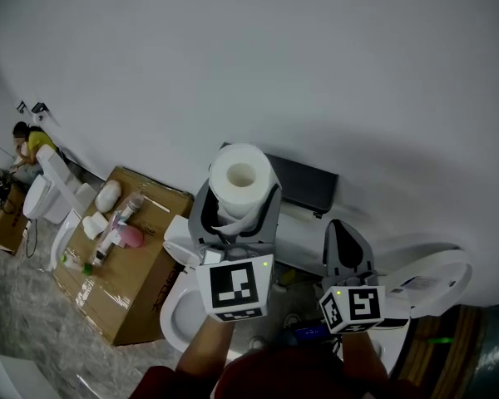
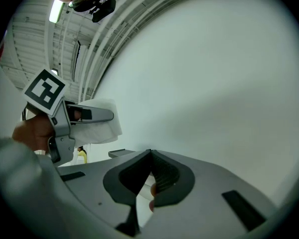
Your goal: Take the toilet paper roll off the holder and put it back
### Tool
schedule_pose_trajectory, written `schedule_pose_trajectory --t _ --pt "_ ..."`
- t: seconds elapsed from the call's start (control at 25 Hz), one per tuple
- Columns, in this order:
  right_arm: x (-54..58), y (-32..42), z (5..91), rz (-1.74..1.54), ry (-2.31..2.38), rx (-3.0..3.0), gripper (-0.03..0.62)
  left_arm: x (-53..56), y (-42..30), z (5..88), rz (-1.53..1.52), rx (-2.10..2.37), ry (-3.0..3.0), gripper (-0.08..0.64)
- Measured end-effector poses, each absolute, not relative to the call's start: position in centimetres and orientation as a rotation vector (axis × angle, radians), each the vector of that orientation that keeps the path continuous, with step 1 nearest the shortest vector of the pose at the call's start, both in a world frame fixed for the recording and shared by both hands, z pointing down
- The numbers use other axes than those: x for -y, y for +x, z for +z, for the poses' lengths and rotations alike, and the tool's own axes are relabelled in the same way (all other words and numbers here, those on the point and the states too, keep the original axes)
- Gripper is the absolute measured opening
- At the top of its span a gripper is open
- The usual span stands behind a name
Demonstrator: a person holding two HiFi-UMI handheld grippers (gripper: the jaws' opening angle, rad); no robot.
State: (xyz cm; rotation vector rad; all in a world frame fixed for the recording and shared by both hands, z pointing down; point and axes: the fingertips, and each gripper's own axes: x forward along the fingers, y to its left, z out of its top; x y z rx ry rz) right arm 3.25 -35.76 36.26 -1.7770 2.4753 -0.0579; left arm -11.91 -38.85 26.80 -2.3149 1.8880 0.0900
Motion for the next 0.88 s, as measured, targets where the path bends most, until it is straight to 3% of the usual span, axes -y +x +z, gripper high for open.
schedule_pose_trajectory --t 0.88 --pt "35.7 6.0 36.5 -0.070 -1.821 -2.450 0.017 48.0 -8.8 31.8 -0.081 -1.960 -2.338 0.437"
